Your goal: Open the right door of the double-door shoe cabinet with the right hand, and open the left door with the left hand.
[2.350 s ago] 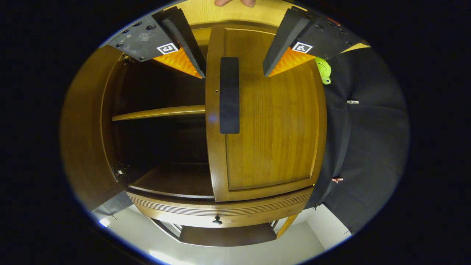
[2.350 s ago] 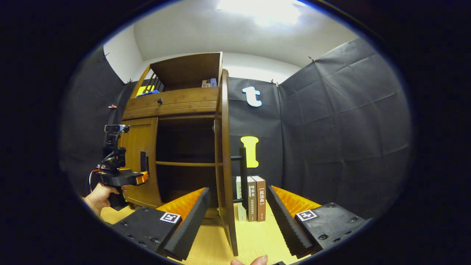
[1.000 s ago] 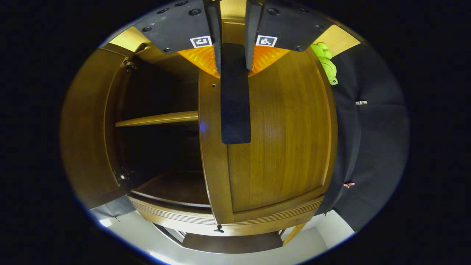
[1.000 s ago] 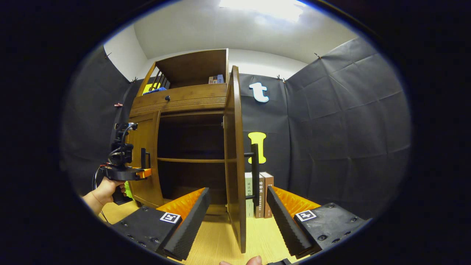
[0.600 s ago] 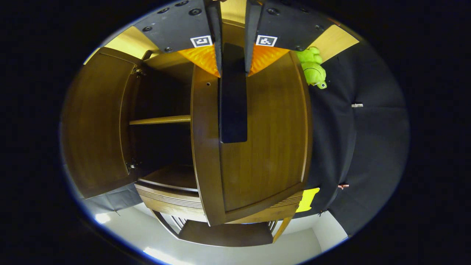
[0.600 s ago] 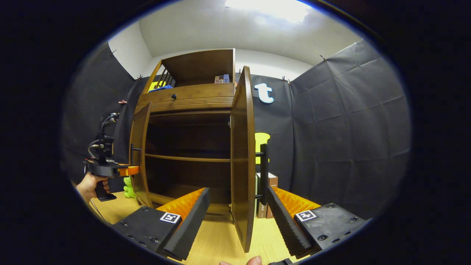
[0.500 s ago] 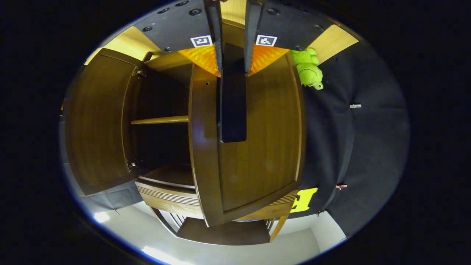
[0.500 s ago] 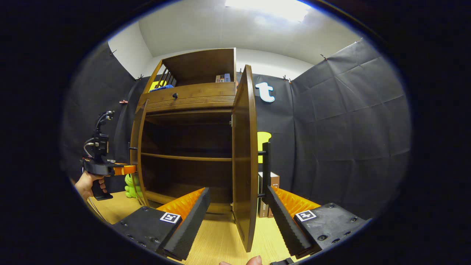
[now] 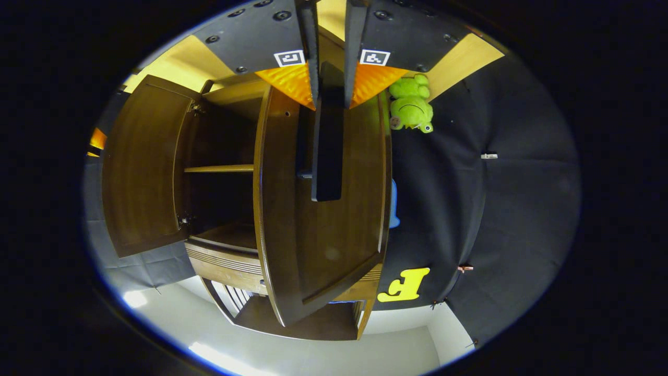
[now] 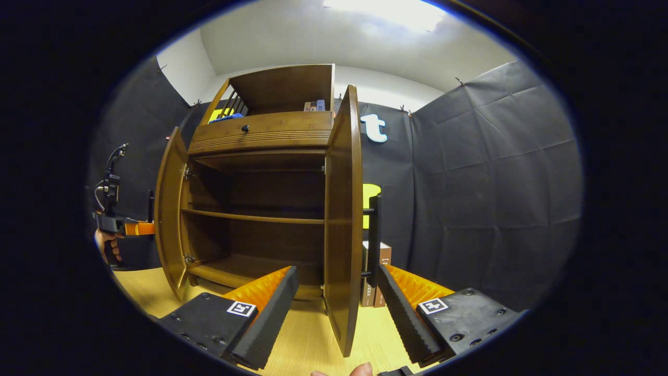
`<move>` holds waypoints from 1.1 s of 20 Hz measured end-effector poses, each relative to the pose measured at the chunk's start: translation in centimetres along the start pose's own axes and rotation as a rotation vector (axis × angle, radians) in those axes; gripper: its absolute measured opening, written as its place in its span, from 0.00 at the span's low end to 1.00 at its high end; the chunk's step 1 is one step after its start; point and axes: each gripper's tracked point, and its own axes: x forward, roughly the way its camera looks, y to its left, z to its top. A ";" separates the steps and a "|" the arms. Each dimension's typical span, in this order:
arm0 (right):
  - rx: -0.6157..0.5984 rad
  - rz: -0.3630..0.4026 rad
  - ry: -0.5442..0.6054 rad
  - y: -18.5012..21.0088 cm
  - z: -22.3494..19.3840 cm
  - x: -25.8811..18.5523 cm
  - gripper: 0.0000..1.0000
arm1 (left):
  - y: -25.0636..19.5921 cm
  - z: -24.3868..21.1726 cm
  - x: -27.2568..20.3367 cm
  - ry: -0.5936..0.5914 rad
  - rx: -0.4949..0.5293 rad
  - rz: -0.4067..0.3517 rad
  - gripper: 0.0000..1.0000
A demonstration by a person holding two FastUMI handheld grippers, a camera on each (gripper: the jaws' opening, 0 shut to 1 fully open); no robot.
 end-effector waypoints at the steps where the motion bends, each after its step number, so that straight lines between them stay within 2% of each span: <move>1: -0.006 -0.005 -0.003 -0.1 0.1 -0.1 0.96 | 0.6 0.1 -0.3 -0.001 0.001 0.009 0.23; 5: -0.019 -0.012 -0.008 0.0 0.2 -0.2 0.96 | 3.4 0.0 -1.5 0.003 0.017 0.046 0.20; 8: -0.035 -0.003 -0.005 0.5 -0.1 -0.2 0.97 | 5.4 0.0 -2.4 0.009 0.072 0.085 0.17; 10: -0.045 0.006 0.003 1.1 -0.5 -0.1 0.94 | 6.6 0.2 -3.1 0.008 0.075 0.104 0.14; 12: -0.046 0.022 0.012 1.7 -0.9 -0.1 0.98 | 8.0 0.0 -3.9 0.011 0.081 0.128 0.13; 13: -0.044 0.031 0.013 1.9 -0.9 -0.2 0.95 | 8.8 -0.1 -4.2 0.014 0.086 0.147 0.13; 14: -0.042 0.036 0.011 2.2 -0.8 -0.2 0.98 | 9.8 -0.2 -4.6 0.014 0.089 0.166 0.13; 15: -0.042 0.038 0.009 2.4 -0.8 -0.3 0.97 | 10.7 -0.4 -5.0 0.021 0.086 0.185 0.07; 16: -0.044 0.038 0.006 2.5 -0.7 -0.2 0.97 | 11.4 -0.7 -5.4 0.023 0.080 0.199 0.10; 22: -0.045 0.034 -0.006 2.8 -0.3 -0.6 0.98 | 11.1 -1.1 -7.6 0.019 0.061 0.167 0.07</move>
